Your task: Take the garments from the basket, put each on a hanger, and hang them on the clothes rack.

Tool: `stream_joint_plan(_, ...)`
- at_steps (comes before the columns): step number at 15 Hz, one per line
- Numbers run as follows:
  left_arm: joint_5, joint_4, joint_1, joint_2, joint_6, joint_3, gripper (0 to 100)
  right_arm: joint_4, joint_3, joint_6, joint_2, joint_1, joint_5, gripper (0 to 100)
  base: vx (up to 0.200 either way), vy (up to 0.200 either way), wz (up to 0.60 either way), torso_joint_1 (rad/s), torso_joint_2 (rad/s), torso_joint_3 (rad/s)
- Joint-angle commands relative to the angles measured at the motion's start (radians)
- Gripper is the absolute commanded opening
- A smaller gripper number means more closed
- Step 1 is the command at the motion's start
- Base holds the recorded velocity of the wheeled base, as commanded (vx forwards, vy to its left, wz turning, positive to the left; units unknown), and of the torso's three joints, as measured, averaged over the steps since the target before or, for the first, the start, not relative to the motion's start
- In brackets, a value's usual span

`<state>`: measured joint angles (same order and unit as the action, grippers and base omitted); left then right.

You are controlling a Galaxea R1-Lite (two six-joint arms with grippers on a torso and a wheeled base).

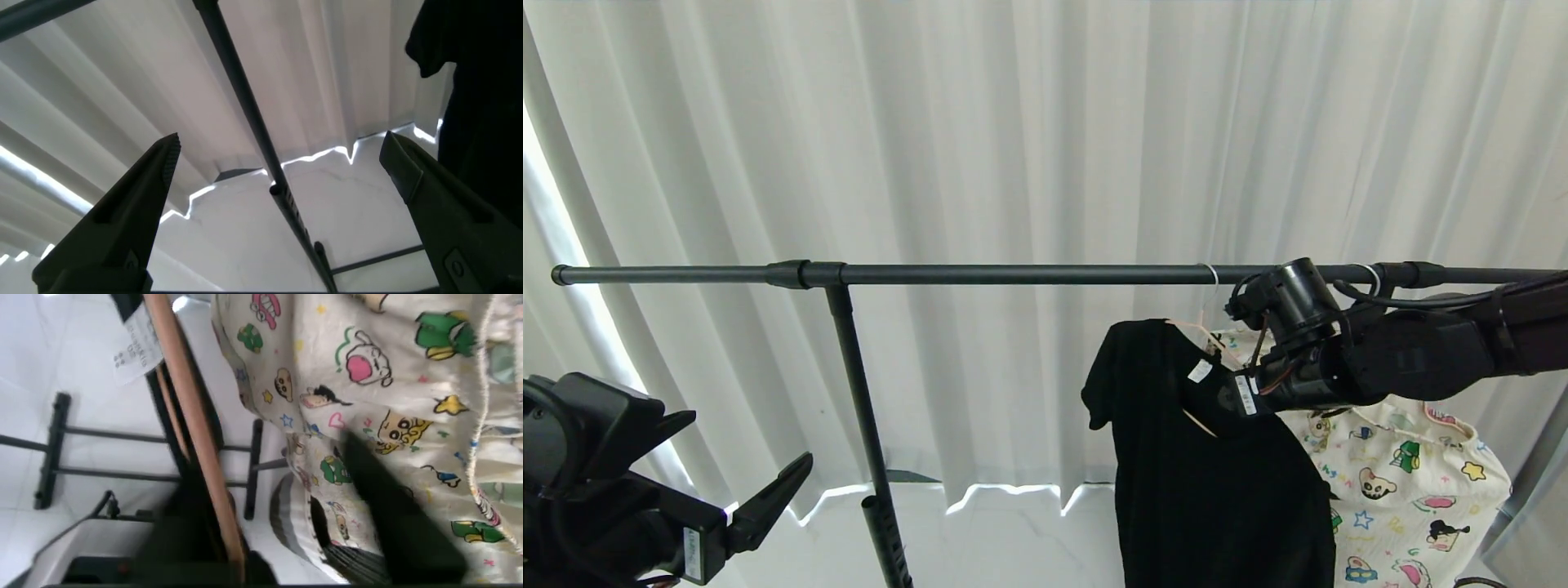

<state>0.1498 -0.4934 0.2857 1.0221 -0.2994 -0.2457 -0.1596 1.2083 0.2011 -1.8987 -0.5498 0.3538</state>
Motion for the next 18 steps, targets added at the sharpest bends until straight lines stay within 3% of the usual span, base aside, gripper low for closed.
stream_joint_plan(1,0.002,-0.001,0.0,-0.005,0.0,0.0,100,-0.028,-0.009,0.008,0.121,-0.007,-0.006,100,0.0,0.0,0.0,0.0,0.0,0.0)
stream_joint_plan(6,0.004,-0.001,-0.002,-0.002,0.0,0.0,100,-0.117,-0.044,0.035,0.428,-0.022,-0.044,100,0.0,0.0,0.0,0.0,0.0,0.0)
stream_joint_plan(9,0.033,-0.001,-0.007,-0.005,0.0,0.0,100,-0.433,-0.058,0.027,0.584,0.027,-0.038,100,0.0,0.0,0.0,0.0,0.0,0.0)
stream_joint_plan(11,0.082,-0.001,-0.007,-0.004,0.0,-0.001,100,-0.543,-0.061,-0.002,0.645,0.09,-0.038,100,-0.1,0.0,0.0,0.001,0.0,0.004)
stream_joint_plan(14,0.083,-0.001,-0.014,-0.004,0.002,0.0,100,-0.546,-0.09,-0.063,0.676,0.18,-0.039,100,-0.2,0.0,0.0,-0.001,0.0,0.004)
stream_joint_plan(18,0.083,-0.001,-0.042,-0.02,0.006,0.022,100,-0.548,-0.093,-0.072,0.676,0.203,-0.038,100,-0.2,0.0,0.0,0.004,0.0,0.005)
